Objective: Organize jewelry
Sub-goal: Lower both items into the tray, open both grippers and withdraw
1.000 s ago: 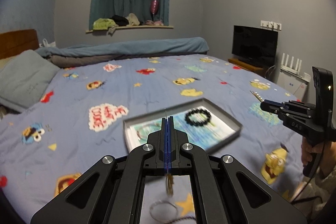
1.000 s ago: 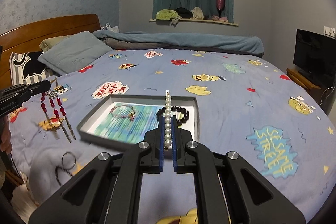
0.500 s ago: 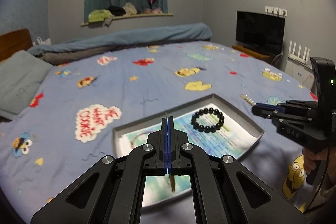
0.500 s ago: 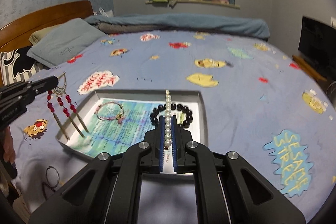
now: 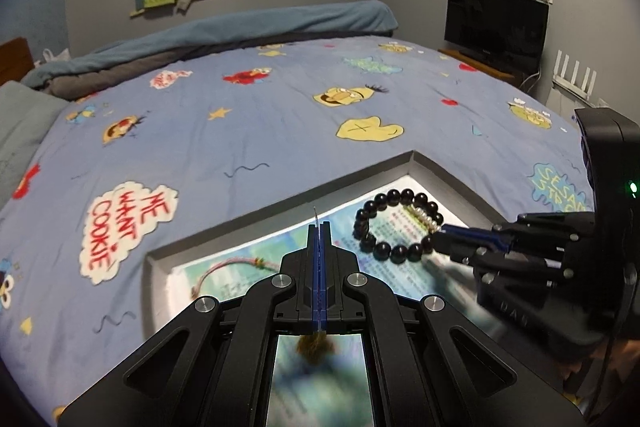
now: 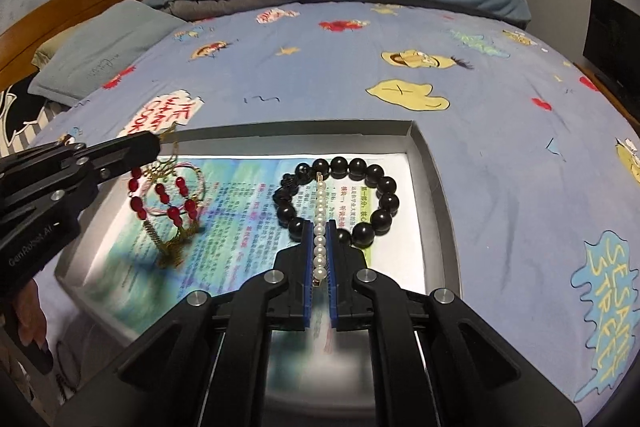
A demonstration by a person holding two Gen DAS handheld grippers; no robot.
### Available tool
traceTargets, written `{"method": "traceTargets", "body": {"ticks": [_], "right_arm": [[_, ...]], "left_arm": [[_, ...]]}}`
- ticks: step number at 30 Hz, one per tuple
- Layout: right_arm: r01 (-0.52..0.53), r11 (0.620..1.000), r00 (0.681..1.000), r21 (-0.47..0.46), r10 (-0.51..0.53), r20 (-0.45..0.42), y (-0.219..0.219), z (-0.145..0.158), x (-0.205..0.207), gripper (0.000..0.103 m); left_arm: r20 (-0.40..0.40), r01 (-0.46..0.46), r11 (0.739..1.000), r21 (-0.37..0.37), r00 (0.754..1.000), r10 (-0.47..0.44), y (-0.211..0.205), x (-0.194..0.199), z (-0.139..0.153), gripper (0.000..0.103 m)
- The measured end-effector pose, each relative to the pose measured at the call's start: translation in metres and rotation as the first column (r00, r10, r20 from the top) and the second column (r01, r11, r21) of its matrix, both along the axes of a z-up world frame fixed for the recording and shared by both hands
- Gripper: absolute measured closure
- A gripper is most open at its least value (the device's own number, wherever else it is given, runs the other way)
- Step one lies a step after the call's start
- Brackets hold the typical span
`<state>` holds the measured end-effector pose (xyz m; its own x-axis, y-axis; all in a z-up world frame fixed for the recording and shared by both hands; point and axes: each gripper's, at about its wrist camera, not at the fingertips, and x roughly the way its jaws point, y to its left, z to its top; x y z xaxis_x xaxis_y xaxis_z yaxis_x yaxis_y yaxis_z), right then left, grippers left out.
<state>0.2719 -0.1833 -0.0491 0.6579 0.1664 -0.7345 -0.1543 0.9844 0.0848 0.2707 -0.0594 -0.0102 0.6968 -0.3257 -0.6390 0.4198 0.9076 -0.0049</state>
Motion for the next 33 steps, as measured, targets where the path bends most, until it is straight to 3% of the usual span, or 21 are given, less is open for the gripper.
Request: {"method": "traceTargets", "body": {"ticks": [9, 18, 20, 22, 26, 27, 30, 33], "right_arm": [[0.018, 1.0, 0.999, -0.024, -0.019, -0.035, -0.003, -0.009, 0.015, 0.097], [0.016, 1.0, 1.0, -0.012, -0.016, -0.024, -0.003, -0.01, 0.016, 0.097], [0.011, 1.0, 1.0, -0.009, -0.011, -0.019, -0.003, -0.009, 0.015, 0.097], [0.006, 1.0, 1.0, -0.011, -0.006, -0.007, -0.003, -0.006, 0.014, 0.095], [0.004, 1.0, 1.0, -0.023, -0.004, 0.009, -0.003, -0.001, 0.009, 0.095], [0.006, 1.0, 1.0, -0.022, -0.006, 0.011, -0.004, 0.0, 0.008, 0.094], [0.014, 1.0, 1.0, -0.017, -0.014, 0.023, -0.007, 0.005, 0.003, 0.076], [0.025, 1.0, 0.999, -0.016, -0.024, 0.033, -0.009, 0.009, -0.004, 0.066]], "left_arm": [[-0.067, -0.02, 0.999, 0.048, 0.997, 0.023, -0.02, 0.036, -0.023, 0.102], [-0.101, -0.044, 0.998, 0.044, 0.994, 0.048, -0.017, 0.043, -0.028, 0.101], [-0.099, -0.053, 0.997, 0.05, 0.993, 0.058, -0.016, 0.044, -0.028, 0.094], [-0.086, -0.06, 0.997, 0.047, 0.994, 0.064, -0.015, 0.042, -0.026, 0.08], [-0.072, -0.075, 0.996, 0.046, 0.994, 0.078, -0.012, 0.039, -0.022, 0.077], [-0.072, -0.083, 0.996, 0.042, 0.994, 0.086, -0.011, 0.039, -0.022, 0.072], [-0.06, -0.103, 0.994, 0.029, 0.993, 0.104, -0.005, 0.033, -0.018, 0.056], [-0.052, -0.124, 0.992, 0.01, 0.991, 0.124, 0.003, 0.026, -0.012, 0.047]]}}
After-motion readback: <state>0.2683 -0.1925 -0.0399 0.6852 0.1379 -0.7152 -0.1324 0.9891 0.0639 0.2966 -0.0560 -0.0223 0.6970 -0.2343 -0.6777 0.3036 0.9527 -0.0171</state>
